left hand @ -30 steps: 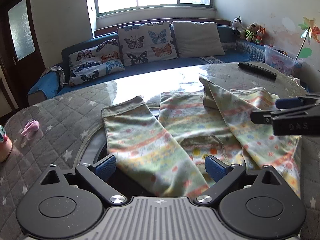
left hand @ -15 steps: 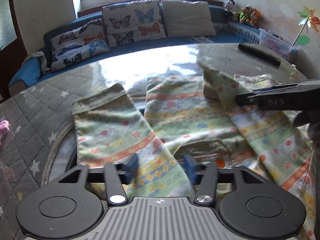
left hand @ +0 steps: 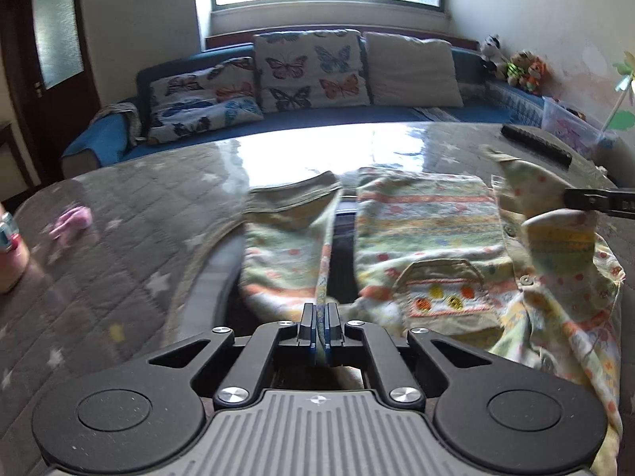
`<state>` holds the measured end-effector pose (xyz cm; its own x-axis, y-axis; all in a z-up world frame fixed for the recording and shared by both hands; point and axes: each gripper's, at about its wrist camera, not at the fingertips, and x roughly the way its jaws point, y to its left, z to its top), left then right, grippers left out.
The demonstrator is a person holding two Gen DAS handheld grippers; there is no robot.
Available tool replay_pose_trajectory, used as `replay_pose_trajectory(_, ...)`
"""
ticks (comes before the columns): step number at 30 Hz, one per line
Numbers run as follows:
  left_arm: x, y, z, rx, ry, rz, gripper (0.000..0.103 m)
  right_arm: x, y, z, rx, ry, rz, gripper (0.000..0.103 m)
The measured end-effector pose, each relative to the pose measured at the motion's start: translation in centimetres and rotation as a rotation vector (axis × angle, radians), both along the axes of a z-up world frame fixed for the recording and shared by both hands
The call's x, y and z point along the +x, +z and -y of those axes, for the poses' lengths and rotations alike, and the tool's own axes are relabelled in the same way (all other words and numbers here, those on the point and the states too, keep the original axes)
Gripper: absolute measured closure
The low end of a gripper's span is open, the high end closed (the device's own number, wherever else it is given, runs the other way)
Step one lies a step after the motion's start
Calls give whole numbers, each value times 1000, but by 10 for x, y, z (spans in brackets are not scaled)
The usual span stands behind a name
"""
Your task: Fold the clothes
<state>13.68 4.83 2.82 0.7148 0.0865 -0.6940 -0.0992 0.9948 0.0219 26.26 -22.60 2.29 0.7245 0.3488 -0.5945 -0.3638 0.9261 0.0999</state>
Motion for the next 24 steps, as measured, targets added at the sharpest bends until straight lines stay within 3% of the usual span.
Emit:
replay_pose_trajectory(8,-61,-7,-41,-52,124,-11,102,-74,12,72,17,-179,64,99)
replay_pose_trajectory(11,-66,-5,-40,-80,104,-10,102,-101,12,97,17,-257,79,99)
replay_pose_trajectory(15,-54,5,-23,-62,49,16,98,-137,6,125,-6,-354,61,99)
replay_pose_trajectory(17,-43,9,-12,-46,18,30,91,-153,-2,134,-40,-404,24,99)
replay_pose_trajectory(19,-28,11,-2,-23,-6,34,63,-161,-7,138,-59,-435,-7,99)
replay_pose_trajectory(24,10,12,22,37,-64,40,53,-169,-10,149,-79,-503,-23,94)
